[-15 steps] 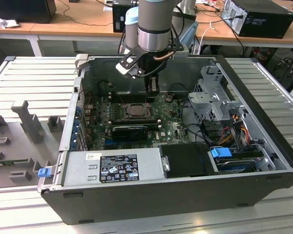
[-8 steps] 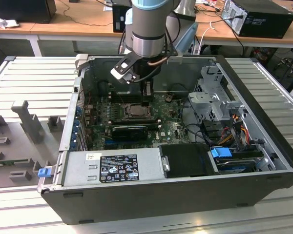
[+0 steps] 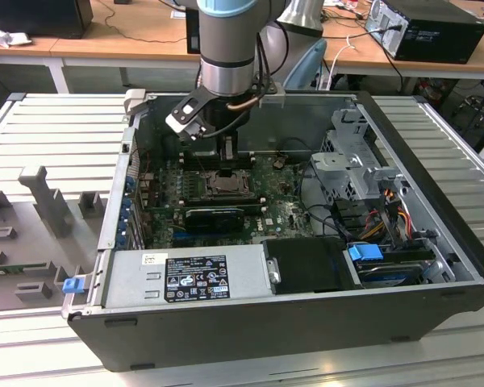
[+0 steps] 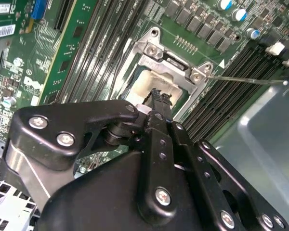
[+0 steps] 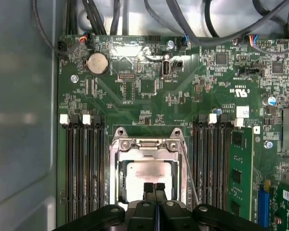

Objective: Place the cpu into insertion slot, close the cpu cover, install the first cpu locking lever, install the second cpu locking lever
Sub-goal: 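Close the cpu cover, then install the first cpu locking lever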

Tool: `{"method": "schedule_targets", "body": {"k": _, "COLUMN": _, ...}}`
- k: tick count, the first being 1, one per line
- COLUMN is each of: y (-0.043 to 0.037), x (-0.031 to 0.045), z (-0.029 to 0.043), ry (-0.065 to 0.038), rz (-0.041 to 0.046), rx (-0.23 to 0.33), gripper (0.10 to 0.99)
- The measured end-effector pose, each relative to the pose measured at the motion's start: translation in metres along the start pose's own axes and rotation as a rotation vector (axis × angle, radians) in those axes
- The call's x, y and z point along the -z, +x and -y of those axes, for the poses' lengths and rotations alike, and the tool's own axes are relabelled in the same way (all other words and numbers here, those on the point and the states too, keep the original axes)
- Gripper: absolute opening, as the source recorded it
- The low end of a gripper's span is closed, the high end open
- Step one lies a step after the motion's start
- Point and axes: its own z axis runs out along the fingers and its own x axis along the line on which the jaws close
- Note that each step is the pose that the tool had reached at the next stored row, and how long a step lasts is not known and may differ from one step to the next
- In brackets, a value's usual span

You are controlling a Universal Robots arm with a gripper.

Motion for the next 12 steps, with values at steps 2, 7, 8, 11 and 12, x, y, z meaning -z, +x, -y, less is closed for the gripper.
{"method": "schedule_targets", "body": {"k": 2, "y": 0.0000, "x": 0.0001, "z": 0.0018, "ry": 0.000, "rz": 0.0000, "rx": 0.000, "gripper": 0.106}}
{"method": "schedule_targets", "body": {"k": 7, "y": -0.0002, "x": 0.0081, "z": 0.0031, "ry": 0.000, "rz": 0.0003, "rx": 0.000, "gripper": 0.106}}
{"method": "schedule_targets", "body": {"k": 8, "y": -0.0002, "x": 0.0116, "z": 0.0030, "ry": 0.000, "rz": 0.0002, "rx": 0.000, "gripper": 0.106}}
{"method": "schedule_targets", "body": {"k": 11, "y": -0.0005, "x": 0.0323, "z": 0.0025, "ry": 0.000, "rz": 0.0012, "rx": 0.000, "gripper": 0.106}}
{"method": "schedule_targets", "body": {"k": 12, "y": -0.0007, "x": 0.0399, "z": 0.0024, "ry": 0.000, "rz": 0.0015, "rx": 0.000, "gripper": 0.106}}
